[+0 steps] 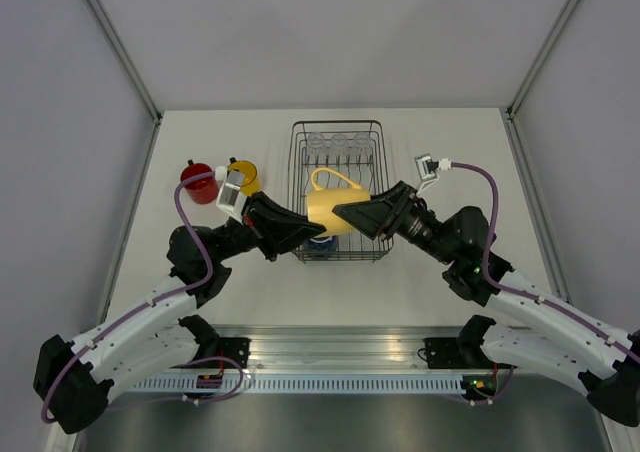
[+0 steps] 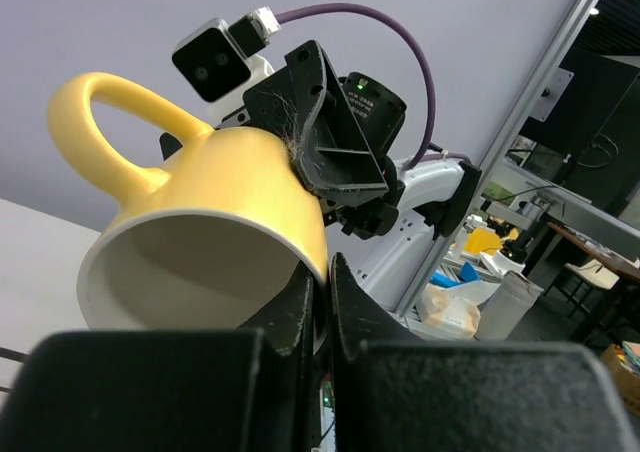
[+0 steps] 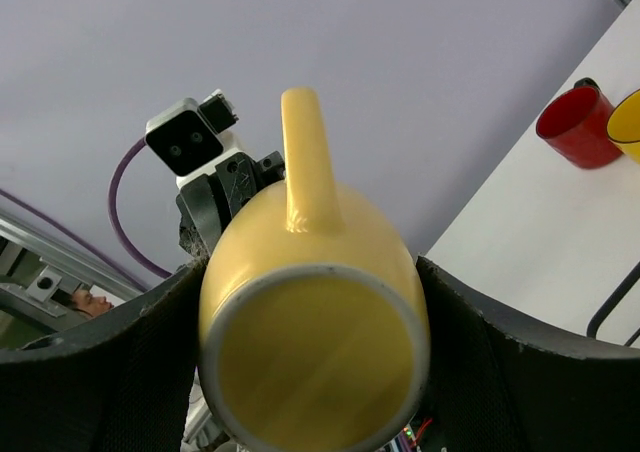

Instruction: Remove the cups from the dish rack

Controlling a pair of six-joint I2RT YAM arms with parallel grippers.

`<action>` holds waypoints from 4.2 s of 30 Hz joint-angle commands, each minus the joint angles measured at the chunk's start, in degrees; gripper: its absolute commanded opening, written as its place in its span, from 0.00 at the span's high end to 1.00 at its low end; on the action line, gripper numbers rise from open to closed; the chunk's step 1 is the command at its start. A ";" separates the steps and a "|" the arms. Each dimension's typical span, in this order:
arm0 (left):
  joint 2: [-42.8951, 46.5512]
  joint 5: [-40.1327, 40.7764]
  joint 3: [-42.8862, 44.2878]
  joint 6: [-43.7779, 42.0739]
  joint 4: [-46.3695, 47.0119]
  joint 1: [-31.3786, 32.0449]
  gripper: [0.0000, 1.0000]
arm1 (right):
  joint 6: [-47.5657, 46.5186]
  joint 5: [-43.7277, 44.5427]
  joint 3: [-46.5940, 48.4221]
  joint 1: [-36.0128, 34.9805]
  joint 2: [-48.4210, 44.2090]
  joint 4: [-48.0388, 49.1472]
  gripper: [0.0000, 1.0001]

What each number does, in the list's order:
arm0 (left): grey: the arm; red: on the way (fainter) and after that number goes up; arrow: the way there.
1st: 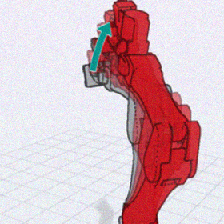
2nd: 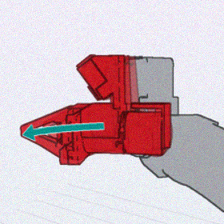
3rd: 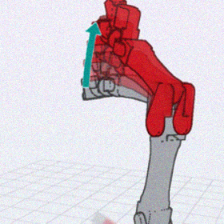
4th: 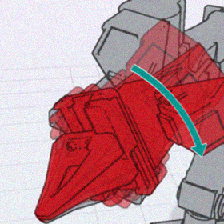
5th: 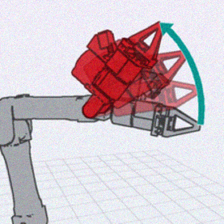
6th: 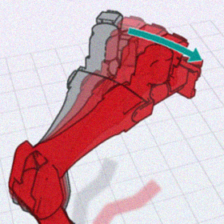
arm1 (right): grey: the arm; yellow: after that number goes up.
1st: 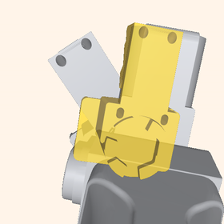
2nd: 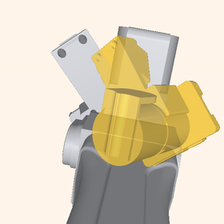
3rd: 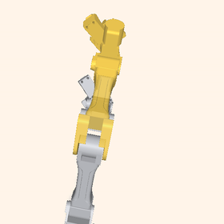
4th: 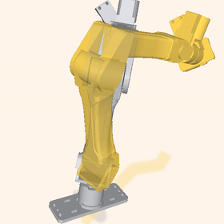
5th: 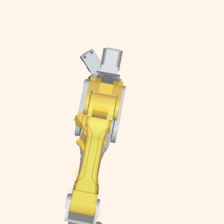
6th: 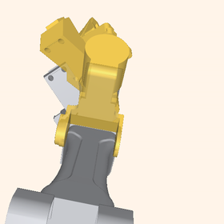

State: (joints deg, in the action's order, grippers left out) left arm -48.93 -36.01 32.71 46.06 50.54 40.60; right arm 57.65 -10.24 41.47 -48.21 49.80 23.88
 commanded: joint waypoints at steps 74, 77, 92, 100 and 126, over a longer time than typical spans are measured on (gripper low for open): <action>-35.62 40.93 34.09 -23.83 -89.21 -25.31 0.98 | -32.25 23.77 11.88 -0.14 -3.57 -41.81 0.02; -37.02 43.03 34.26 -24.00 -89.83 -25.22 0.98 | -32.42 23.95 11.44 -0.14 -3.83 -41.72 0.02; -39.67 44.98 35.32 -25.23 -91.68 -24.60 0.82 | -32.60 23.16 10.03 -0.13 -3.40 -40.23 0.02; -38.79 45.41 36.11 -25.32 -92.20 -23.55 0.64 | -32.86 22.81 9.94 -0.14 -3.66 -40.05 0.02; 0.83 37.07 34.10 -30.85 -94.75 -21.44 0.00 | -30.75 17.61 23.47 -2.23 21.81 -46.02 0.02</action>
State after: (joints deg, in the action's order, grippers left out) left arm -52.29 4.08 67.75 19.57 -44.34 19.05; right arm 25.91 5.93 61.47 -49.04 69.43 -20.47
